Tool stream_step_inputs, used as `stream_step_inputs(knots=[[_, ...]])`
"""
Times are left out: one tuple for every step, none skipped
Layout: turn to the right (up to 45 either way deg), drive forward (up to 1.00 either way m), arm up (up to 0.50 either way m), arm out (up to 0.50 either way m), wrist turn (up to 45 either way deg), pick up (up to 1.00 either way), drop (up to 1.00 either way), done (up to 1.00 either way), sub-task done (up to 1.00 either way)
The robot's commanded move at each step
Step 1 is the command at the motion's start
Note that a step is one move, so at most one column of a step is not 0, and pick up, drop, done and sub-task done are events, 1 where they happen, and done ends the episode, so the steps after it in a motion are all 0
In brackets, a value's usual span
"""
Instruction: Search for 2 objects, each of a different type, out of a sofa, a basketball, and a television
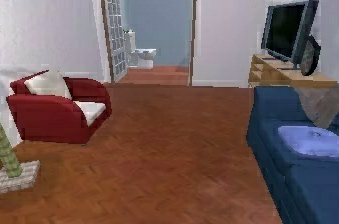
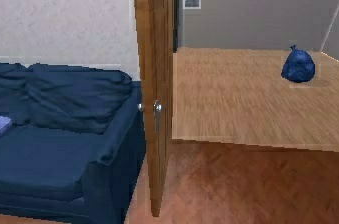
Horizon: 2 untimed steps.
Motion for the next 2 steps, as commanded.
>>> stream_step_inputs(knots=[[9.0, 0.0, 0.0, 0.0, 0.0, 0.0, 0.0, 0.0, 0.0], [0.0, 1.0, 0.0, 0.0, 0.0, 0.0, 0.0, 0.0, 0.0]])
